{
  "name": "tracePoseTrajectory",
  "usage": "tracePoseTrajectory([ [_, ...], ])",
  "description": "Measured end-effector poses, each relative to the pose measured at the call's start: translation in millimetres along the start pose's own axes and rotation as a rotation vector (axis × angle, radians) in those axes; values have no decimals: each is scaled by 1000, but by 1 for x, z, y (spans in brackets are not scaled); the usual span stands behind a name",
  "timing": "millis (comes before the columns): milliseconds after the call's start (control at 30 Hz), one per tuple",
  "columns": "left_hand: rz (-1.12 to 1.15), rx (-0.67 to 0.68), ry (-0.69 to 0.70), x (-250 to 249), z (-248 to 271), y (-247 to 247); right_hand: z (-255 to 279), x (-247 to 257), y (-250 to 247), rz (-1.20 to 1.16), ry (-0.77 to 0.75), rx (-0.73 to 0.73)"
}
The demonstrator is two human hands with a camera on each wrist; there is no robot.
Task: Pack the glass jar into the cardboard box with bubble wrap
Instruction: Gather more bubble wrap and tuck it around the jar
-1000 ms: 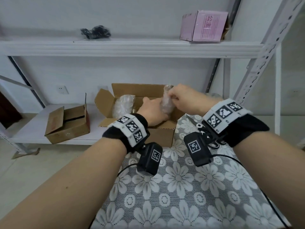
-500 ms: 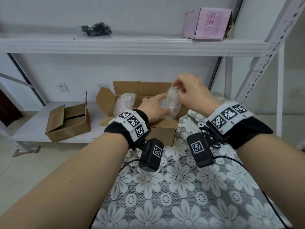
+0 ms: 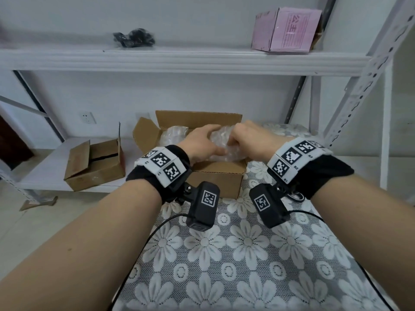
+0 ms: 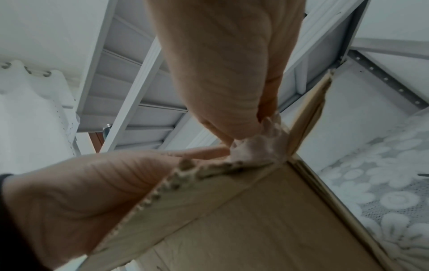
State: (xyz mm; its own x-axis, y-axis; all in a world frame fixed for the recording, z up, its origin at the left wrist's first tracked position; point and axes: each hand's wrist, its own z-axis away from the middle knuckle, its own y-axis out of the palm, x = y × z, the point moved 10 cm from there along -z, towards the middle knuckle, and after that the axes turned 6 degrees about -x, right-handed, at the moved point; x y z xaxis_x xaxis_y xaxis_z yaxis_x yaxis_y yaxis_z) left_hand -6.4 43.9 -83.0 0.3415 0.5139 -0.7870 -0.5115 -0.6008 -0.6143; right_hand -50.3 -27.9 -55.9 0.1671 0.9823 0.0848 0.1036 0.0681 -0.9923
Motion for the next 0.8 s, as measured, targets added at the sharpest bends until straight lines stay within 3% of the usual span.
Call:
tracePoseTrajectory([
  [133, -37, 13, 30, 0, 3, 0, -1, 7, 8, 123, -20, 60],
  [333, -243, -58, 102, -4, 2, 1, -7, 12, 24, 62, -44, 150],
  [600, -358, 3, 104, 5, -5, 16, -6, -2, 19, -91, 12, 48],
  [800, -422, 26, 77, 5, -6, 23, 1, -20, -14, -215, 50, -154],
])
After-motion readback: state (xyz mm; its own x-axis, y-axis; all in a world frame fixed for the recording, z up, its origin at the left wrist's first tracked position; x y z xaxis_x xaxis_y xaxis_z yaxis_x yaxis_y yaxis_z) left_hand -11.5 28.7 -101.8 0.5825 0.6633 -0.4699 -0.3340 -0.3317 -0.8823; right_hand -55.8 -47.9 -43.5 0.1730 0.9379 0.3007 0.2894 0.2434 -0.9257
